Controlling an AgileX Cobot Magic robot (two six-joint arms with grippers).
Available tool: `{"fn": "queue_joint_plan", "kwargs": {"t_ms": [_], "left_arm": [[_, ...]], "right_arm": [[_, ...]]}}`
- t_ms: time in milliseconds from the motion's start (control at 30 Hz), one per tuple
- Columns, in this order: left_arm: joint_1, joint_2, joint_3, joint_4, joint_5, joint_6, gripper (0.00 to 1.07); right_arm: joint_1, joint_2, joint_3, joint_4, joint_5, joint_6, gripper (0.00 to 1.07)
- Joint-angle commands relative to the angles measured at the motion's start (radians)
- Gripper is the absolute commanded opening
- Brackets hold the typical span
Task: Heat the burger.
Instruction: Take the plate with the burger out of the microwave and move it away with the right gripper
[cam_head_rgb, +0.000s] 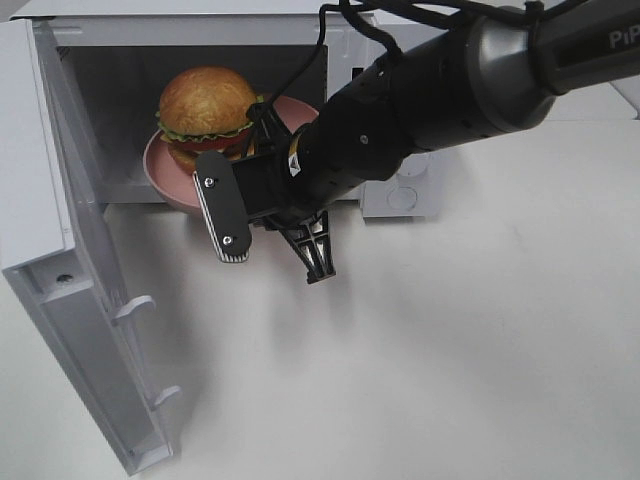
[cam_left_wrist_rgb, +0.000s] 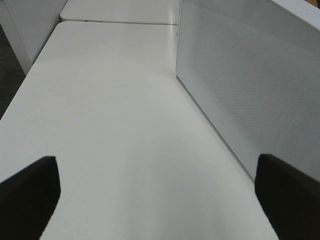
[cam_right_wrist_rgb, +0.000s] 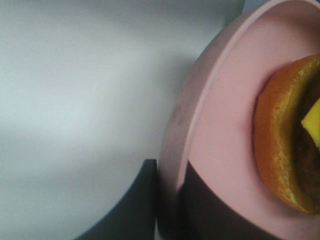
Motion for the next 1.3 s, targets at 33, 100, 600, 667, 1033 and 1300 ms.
{"fn": "queue_joint_plan", "kwargs": {"t_ms": [33, 100, 600, 667, 1033, 1300], "left_arm": [[0.002, -0.007, 0.003, -0.006, -0.009, 0.0, 0.98], [0.002, -0.007, 0.003, -0.006, -0.009, 0.0, 0.98], [0.002, -0.007, 0.003, -0.006, -0.009, 0.0, 0.98], [0.002, -0.007, 0.003, -0.006, -0.009, 0.0, 0.98], [0.002, -0.007, 0.003, -0.006, -0.009, 0.0, 0.98], [0.002, -0.007, 0.003, -0.006, -0.009, 0.0, 0.98]], "right_arm": [[0.016, -0.052, 0.028, -0.007, -0.089, -0.007, 0.0], [0.02, -0.064, 0.045, -0.007, -0.091, -0.006, 0.0], [0.042, -0.191, 0.217, -0.007, -0.126, -0.002, 0.0], [0.042, -0.203, 0.229, -0.007, -0.128, -0.002, 0.0], [0.042, -0.363, 0.39, -0.007, -0.152, -0.002, 0.0], [0.042, -0.473, 0.493, -0.008, -0.152, -0.002, 0.0]]}}
